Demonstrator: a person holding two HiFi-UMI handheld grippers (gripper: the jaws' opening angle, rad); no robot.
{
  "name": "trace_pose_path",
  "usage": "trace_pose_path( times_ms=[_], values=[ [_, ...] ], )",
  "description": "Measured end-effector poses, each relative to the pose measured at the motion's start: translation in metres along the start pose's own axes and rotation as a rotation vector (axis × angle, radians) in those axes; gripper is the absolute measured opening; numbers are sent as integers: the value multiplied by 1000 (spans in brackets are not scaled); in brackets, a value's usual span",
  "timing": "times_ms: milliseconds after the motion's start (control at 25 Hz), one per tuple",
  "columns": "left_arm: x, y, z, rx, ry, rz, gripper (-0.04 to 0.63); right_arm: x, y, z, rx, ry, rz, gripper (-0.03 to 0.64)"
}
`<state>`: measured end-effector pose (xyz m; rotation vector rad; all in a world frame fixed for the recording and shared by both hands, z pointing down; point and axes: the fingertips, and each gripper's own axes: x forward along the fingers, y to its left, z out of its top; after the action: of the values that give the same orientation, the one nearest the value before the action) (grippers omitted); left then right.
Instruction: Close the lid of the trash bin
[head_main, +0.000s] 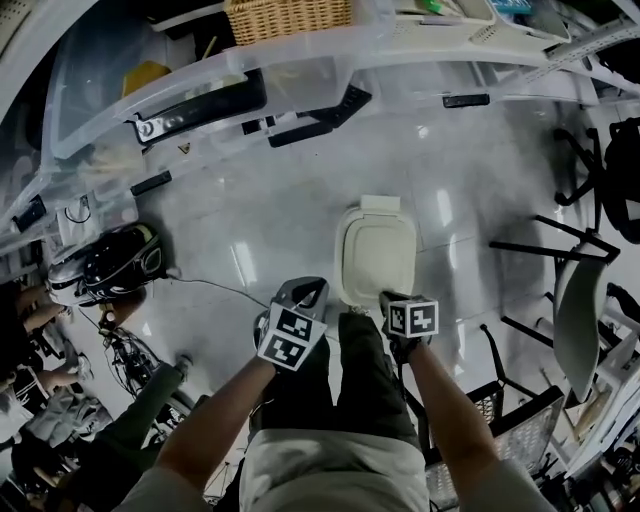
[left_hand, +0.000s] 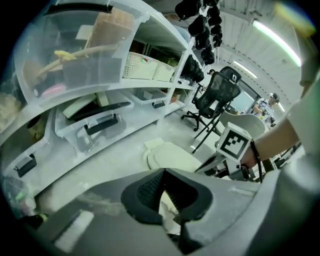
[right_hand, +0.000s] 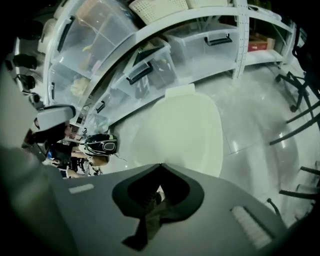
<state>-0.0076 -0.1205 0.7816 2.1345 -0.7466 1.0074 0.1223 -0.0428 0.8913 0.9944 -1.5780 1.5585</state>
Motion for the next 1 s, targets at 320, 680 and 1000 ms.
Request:
trace_pose_path(
  times_ms=[320, 680, 1000],
  values=[
    [21, 4, -33, -30, 44, 3, 2, 59, -37, -16, -76, 53, -77, 3],
    [1, -6, -25, -31, 11, 15, 2, 26, -21, 15, -120, -20, -76, 3],
    [-76, -10, 46, 19, -105, 63, 2, -105, 57, 82, -165, -286, 4, 3]
  ],
)
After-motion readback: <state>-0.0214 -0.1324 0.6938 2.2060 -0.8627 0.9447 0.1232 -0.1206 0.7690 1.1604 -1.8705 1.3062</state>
